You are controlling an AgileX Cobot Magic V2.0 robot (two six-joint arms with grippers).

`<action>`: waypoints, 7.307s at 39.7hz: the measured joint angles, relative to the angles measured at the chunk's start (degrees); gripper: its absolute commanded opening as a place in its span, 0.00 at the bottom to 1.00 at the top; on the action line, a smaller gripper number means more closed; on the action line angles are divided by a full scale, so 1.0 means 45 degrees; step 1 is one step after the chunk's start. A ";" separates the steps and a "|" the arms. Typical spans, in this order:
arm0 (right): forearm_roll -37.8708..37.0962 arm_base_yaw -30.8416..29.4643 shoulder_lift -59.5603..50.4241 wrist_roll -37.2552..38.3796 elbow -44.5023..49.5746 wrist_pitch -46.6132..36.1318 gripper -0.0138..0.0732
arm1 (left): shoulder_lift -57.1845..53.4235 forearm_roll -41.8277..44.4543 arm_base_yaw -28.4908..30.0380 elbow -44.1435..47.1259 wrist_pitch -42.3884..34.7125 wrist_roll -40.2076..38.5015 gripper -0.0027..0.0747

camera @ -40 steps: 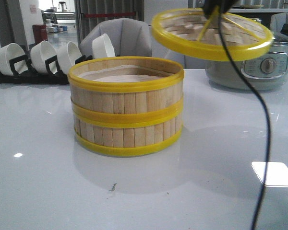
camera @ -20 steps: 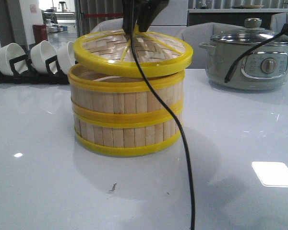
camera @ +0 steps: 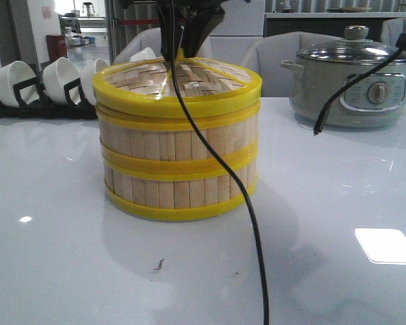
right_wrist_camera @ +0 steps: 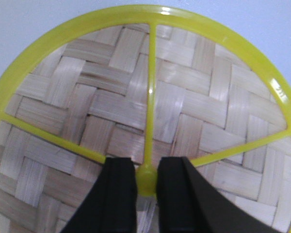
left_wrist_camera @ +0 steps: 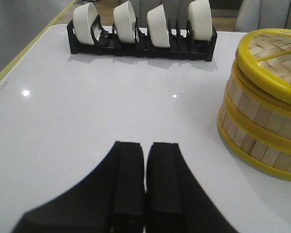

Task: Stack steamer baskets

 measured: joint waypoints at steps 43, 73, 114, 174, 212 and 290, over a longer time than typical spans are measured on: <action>0.0000 0.0052 0.0322 -0.0011 -0.0056 0.0067 0.61 | 0.0000 0.0000 0.0000 0.0000 0.0000 0.0000 0.16; -0.1180 -0.1502 -0.7345 -0.0011 0.6417 -0.3767 0.61 | 0.0000 0.0000 0.0000 0.0000 0.0000 0.0000 0.16; -0.0881 -0.8428 -2.3680 -0.0011 2.1723 -0.5436 0.61 | 0.0000 0.0000 0.0000 0.0000 0.0000 0.0000 0.16; -0.0424 -0.9066 -2.6250 -0.0011 2.5047 -0.8292 0.19 | 0.0000 0.0000 0.0000 0.0000 0.0000 0.0000 0.16; -0.0424 -0.9066 -2.6250 -0.0011 2.5032 -0.8299 0.19 | -0.0884 0.0199 0.0000 0.0612 -0.1387 0.0000 0.16; -0.0424 -0.9066 -2.6250 -0.0011 2.5032 -0.8321 0.19 | -0.4263 0.0916 0.0278 0.4695 -0.4183 0.0275 0.16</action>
